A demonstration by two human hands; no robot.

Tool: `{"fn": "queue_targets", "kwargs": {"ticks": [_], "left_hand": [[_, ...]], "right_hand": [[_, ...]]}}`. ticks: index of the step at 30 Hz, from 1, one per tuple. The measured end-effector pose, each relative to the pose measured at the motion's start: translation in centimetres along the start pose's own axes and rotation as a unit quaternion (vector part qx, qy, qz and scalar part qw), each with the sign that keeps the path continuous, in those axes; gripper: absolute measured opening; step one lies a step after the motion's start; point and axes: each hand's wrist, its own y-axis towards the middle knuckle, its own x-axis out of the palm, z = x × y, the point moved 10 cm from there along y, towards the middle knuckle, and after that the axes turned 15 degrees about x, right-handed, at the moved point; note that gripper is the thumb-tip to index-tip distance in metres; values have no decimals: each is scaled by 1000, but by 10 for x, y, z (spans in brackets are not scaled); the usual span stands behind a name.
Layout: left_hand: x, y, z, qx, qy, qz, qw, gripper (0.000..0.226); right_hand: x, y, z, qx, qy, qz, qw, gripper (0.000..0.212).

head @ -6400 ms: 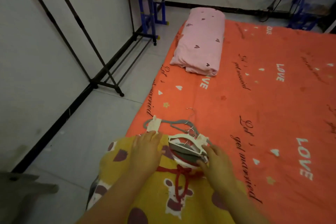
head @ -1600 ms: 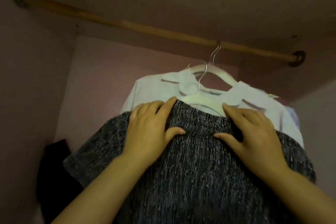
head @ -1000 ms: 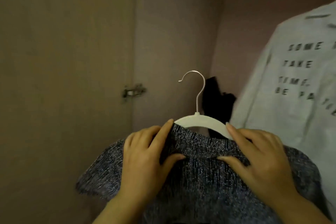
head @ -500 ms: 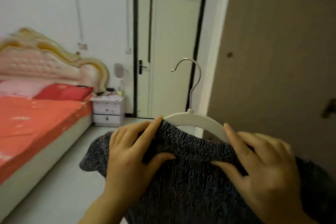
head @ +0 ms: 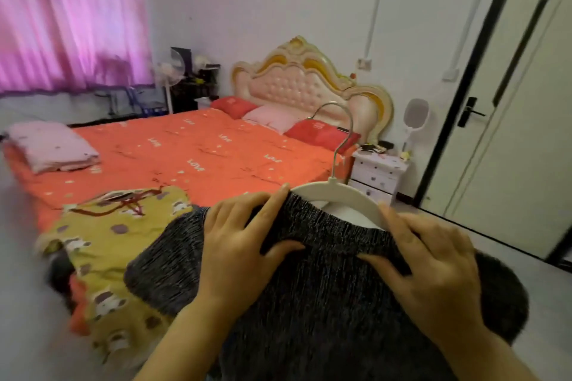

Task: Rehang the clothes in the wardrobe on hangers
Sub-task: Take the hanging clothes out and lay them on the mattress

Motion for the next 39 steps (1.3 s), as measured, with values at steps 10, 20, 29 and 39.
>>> {"fn": "queue_targets", "kwargs": {"ticks": [10,20,29,39], "left_hand": [[21,-52,-174,-89,191,-55,976,60],[37,-72,-311,-198,303,-91,928,60],[62,-120,-457,-219,323,-102,915,63],[78,-180,-613,-267,291,-141,908,72]], "right_hand": [[229,43,-58,-43,208,-40,976,55],[414,95,-120,-93,335,-104,932,53],[561,109,-194,-113,334,-144,925,52],[708,110,-278,-109,315,-230,914,56]]}}
